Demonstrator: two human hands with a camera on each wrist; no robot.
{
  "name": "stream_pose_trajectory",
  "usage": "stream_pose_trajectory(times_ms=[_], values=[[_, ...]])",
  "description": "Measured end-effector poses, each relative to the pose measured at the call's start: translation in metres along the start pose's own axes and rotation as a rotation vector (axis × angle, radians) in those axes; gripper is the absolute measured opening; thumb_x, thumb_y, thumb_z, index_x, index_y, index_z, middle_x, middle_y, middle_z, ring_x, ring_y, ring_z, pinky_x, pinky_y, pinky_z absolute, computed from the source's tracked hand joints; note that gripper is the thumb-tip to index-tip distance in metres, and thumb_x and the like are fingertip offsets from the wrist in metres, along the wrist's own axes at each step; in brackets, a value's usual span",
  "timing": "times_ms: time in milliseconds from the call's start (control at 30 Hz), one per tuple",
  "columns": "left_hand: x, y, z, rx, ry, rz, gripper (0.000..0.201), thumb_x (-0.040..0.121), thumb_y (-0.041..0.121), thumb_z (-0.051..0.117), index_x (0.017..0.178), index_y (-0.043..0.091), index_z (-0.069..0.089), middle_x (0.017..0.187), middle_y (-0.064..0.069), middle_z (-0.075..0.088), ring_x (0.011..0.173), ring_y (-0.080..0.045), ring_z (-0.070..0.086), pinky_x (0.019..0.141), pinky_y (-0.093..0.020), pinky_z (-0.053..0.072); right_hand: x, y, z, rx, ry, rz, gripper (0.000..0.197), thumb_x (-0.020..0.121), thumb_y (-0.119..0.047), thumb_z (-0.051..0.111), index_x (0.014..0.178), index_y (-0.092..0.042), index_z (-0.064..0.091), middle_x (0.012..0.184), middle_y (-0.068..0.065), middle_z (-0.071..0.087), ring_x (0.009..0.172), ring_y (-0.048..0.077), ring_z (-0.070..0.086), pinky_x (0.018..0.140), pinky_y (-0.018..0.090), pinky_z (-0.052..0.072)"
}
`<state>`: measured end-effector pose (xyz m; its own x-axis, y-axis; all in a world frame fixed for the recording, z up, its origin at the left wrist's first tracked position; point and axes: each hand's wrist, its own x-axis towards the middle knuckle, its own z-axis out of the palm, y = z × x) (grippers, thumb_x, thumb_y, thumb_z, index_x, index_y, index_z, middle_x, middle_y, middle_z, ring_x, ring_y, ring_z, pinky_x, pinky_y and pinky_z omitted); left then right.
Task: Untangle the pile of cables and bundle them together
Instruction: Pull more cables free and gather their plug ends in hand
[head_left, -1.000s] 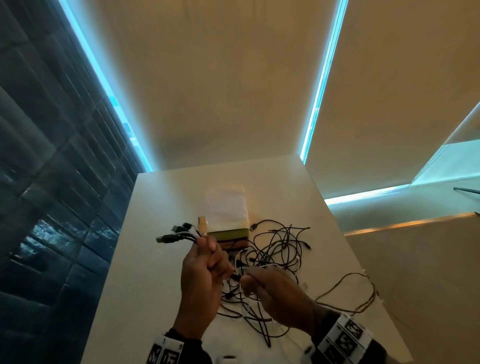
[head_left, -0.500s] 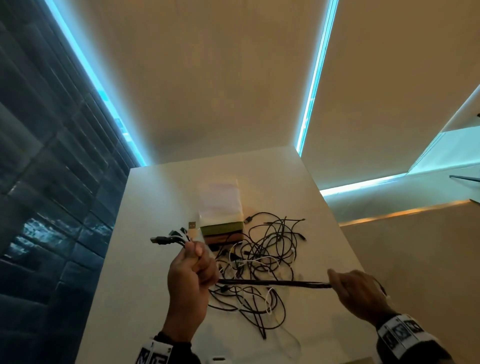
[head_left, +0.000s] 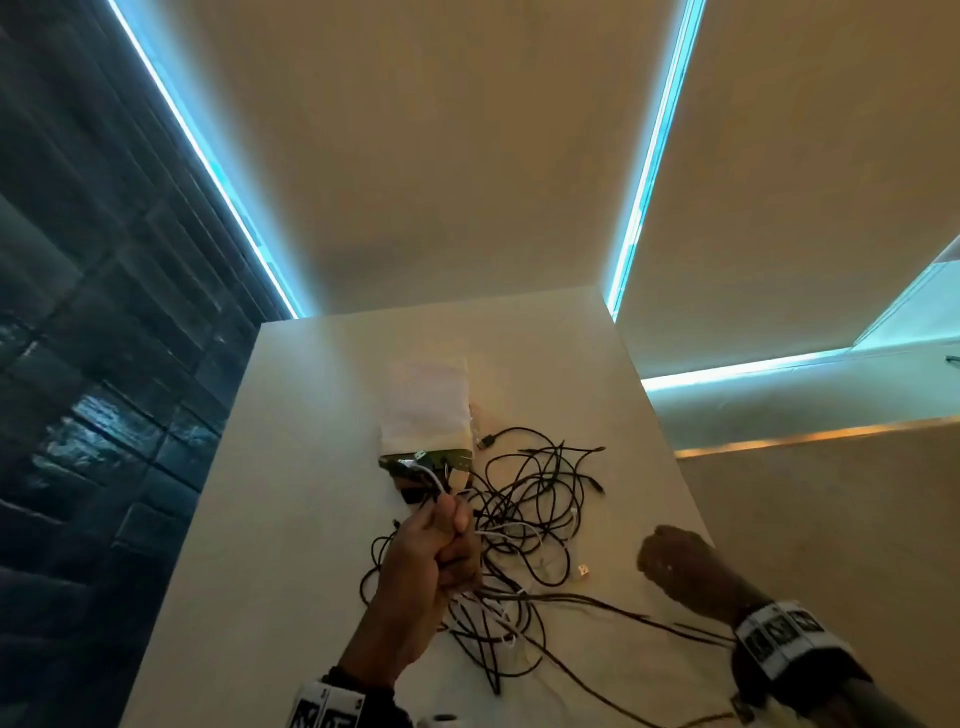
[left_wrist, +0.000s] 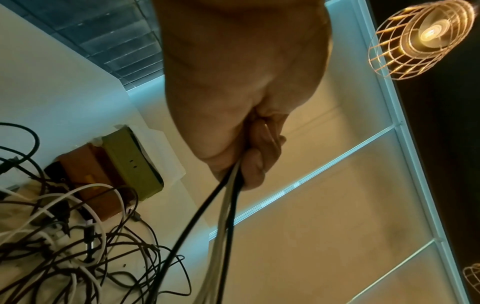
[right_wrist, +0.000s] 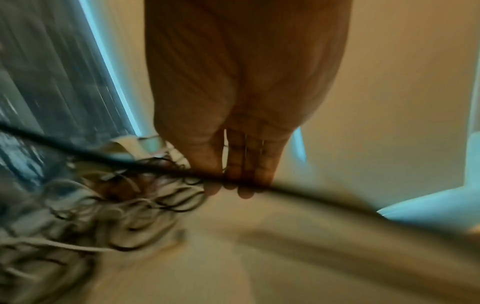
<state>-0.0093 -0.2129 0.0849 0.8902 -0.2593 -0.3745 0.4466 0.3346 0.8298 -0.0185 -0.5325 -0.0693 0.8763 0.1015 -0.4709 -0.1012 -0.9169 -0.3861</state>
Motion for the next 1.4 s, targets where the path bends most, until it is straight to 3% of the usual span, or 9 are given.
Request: stream_pose_trajectory(times_ms=[100, 167, 333, 633, 767, 1000, 1167, 1267, 1400], values=[[0.004, -0.003, 0.003, 0.049, 0.01, 0.003, 0.031, 0.101, 0.026, 0.034, 0.077, 0.01, 0.045, 0.057, 0.001, 0.022, 0.047, -0.011, 0.018, 0.043, -0.024, 0.018, 0.025, -0.048, 0.008, 0.046, 0.015, -0.123, 0.019, 0.085, -0.022, 0.066, 0.103, -0.02, 0.068, 0.102, -0.002, 0.059, 0.091, 0.015, 0.059, 0.078, 0.024, 0.048], [0.006, -0.004, 0.003, 0.056, 0.011, 0.005, 0.031, 0.101, 0.026, 0.034, 0.077, 0.01, 0.045, 0.057, 0.001, 0.022, 0.047, -0.011, 0.018, 0.042, -0.023, 0.02, 0.032, -0.06, 0.024, 0.009, -0.013, -0.086, 0.031, 0.081, -0.031, 0.07, 0.111, -0.026, 0.061, 0.11, -0.007, 0.052, 0.096, 0.013, 0.057, 0.08, 0.026, 0.05], [0.007, -0.005, 0.0, 0.059, 0.017, -0.011, 0.033, 0.103, 0.026, 0.033, 0.076, 0.01, 0.046, 0.058, 0.001, 0.023, 0.047, -0.01, 0.019, 0.042, -0.022, 0.024, 0.037, -0.065, 0.043, -0.051, 0.044, -0.086, 0.026, 0.086, -0.041, 0.061, 0.105, -0.025, 0.055, 0.112, -0.006, 0.051, 0.099, 0.016, 0.054, 0.079, 0.029, 0.047], [0.016, -0.001, -0.002, 0.103, 0.032, 0.042, 0.032, 0.1, 0.03, 0.036, 0.081, 0.007, 0.048, 0.056, 0.002, 0.026, 0.047, -0.01, 0.02, 0.044, -0.023, 0.019, 0.032, -0.057, 0.024, -0.12, -0.028, -0.141, 0.02, 0.09, -0.026, 0.047, 0.098, -0.012, 0.059, 0.095, 0.0, 0.048, 0.081, 0.017, 0.047, 0.075, 0.029, 0.042], [0.023, 0.001, -0.003, 0.255, 0.005, 0.091, 0.033, 0.103, 0.029, 0.032, 0.085, 0.007, 0.049, 0.056, 0.004, 0.031, 0.047, -0.009, 0.022, 0.043, -0.021, 0.023, 0.018, -0.072, -0.022, -0.099, 0.011, -0.179, 0.01, 0.086, -0.025, 0.05, 0.081, -0.02, 0.058, 0.08, -0.006, 0.055, 0.072, 0.013, 0.055, 0.062, 0.025, 0.044], [0.04, -0.002, 0.011, 0.511, 0.046, 0.211, 0.035, 0.103, 0.033, 0.035, 0.093, 0.013, 0.063, 0.053, 0.01, 0.034, 0.047, -0.009, 0.027, 0.046, -0.026, 0.02, -0.023, -0.139, -0.106, 0.442, 0.408, -0.444, 0.012, 0.079, -0.017, 0.073, 0.072, -0.023, 0.065, 0.071, -0.007, 0.065, 0.067, 0.01, 0.063, 0.061, 0.022, 0.055], [0.042, -0.001, 0.029, 0.594, 0.052, 0.313, 0.027, 0.1, 0.037, 0.039, 0.098, 0.027, 0.064, 0.06, 0.01, 0.048, 0.052, -0.001, 0.041, 0.051, -0.016, 0.033, -0.033, -0.181, -0.125, 0.717, 0.393, -0.498, 0.01, 0.08, -0.011, 0.076, 0.074, -0.011, 0.067, 0.07, -0.003, 0.067, 0.064, 0.008, 0.064, 0.06, 0.02, 0.053], [0.039, 0.001, 0.034, 0.539, -0.03, 0.318, 0.024, 0.1, 0.032, 0.037, 0.098, 0.024, 0.06, 0.059, 0.014, 0.058, 0.056, 0.004, 0.052, 0.055, -0.011, 0.039, -0.028, -0.195, -0.125, 0.818, 0.419, -0.5, 0.012, 0.082, -0.01, 0.073, 0.073, -0.013, 0.066, 0.074, 0.003, 0.069, 0.069, 0.018, 0.068, 0.066, 0.032, 0.058], [0.038, 0.001, 0.028, 0.345, -0.012, 0.238, 0.034, 0.095, 0.051, 0.042, 0.102, 0.027, 0.065, 0.077, 0.006, 0.063, 0.071, -0.015, 0.057, 0.067, -0.023, 0.044, -0.019, -0.204, -0.108, 0.837, 0.391, -0.421, 0.01, 0.086, -0.025, 0.07, 0.083, -0.018, 0.063, 0.081, 0.005, 0.068, 0.075, 0.022, 0.067, 0.069, 0.041, 0.058]])
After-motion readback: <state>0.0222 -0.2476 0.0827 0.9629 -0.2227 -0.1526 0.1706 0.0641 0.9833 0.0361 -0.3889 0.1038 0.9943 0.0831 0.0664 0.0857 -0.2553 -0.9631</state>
